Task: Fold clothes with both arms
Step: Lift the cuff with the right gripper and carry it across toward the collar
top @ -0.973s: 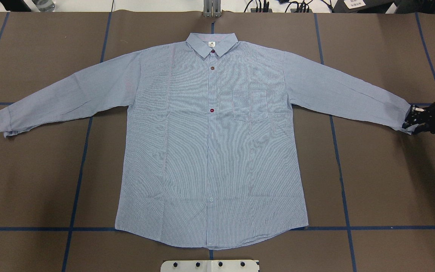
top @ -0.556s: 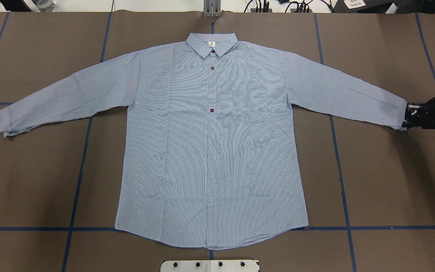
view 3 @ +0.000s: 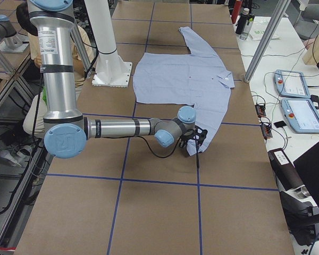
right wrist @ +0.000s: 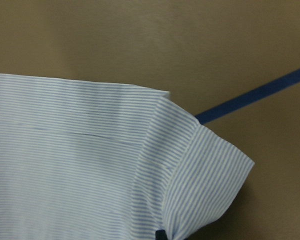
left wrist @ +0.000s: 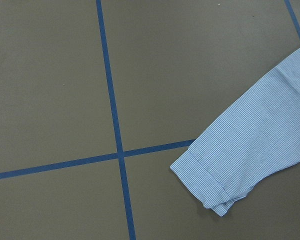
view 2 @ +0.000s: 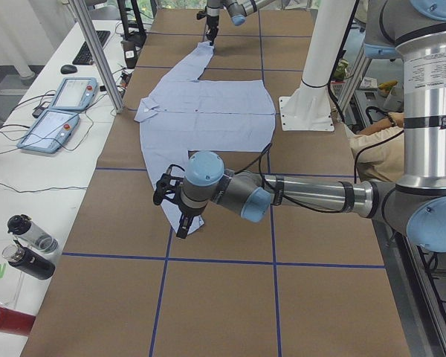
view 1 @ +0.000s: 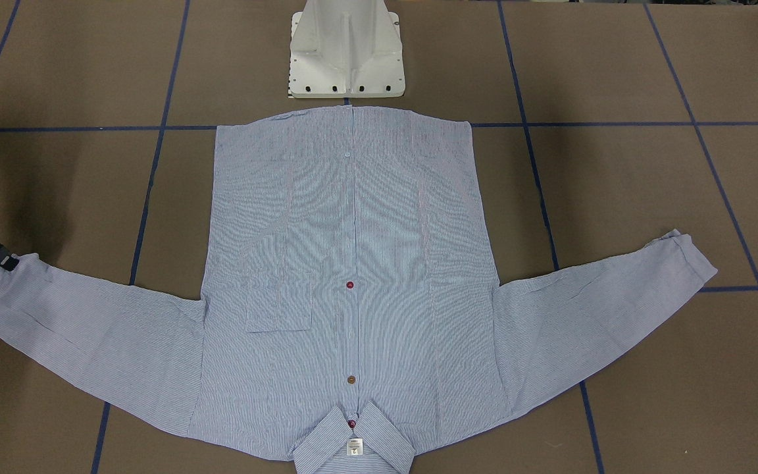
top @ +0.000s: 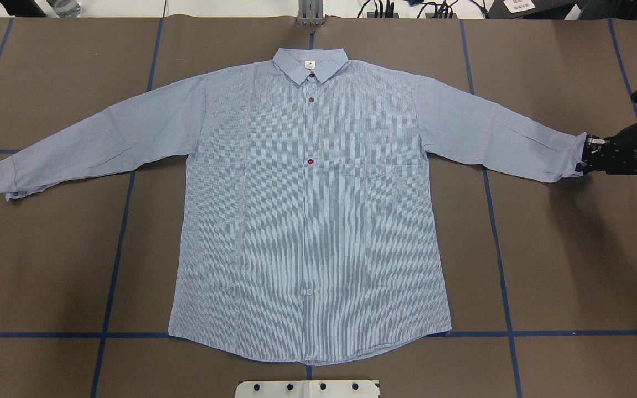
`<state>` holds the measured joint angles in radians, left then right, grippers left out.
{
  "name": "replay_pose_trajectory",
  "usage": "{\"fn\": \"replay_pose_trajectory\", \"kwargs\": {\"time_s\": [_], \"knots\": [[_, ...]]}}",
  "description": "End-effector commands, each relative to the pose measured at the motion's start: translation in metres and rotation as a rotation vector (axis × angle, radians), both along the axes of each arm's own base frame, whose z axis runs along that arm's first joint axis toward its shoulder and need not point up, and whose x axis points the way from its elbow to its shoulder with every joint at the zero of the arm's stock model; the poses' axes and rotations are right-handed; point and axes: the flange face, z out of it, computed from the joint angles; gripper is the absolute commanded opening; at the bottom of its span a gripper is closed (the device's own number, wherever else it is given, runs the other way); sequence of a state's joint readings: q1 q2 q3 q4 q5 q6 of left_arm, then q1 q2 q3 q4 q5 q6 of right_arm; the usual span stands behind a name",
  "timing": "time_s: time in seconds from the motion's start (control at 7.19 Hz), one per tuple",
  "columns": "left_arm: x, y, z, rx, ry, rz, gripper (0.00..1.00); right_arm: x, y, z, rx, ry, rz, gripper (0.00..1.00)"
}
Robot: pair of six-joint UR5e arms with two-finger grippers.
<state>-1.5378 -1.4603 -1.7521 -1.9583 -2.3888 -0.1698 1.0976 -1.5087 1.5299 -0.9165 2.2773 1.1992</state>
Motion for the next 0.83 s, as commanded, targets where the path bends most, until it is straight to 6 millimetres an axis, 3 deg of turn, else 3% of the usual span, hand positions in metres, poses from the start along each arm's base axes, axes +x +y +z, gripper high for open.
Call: {"fn": "replay_pose_trajectory", "kwargs": {"time_s": [0.0,0.28,0.42,0.56,0.7], "knots": [[0.000,-0.001,-0.001,0.004,-0.001,0.001,1.00,-0.029,-0.027,-0.095,0.101,-0.049,-0.017,0.00],[0.000,-0.002,-0.002,0.006,-0.002,0.001,1.00,-0.112,-0.072,-0.212,0.098,-0.004,-0.061,0.00],[0.000,-0.003,-0.004,0.010,0.000,0.001,1.00,-0.152,-0.077,-0.269,0.115,0.020,-0.082,0.00],[0.001,-0.003,-0.004,0.010,-0.002,0.002,1.00,-0.182,-0.076,-0.307,0.127,0.002,-0.097,0.00],[0.001,-0.004,-0.003,0.012,-0.005,0.002,1.00,-0.223,-0.088,-0.346,0.092,-0.019,-0.027,0.00]]}}
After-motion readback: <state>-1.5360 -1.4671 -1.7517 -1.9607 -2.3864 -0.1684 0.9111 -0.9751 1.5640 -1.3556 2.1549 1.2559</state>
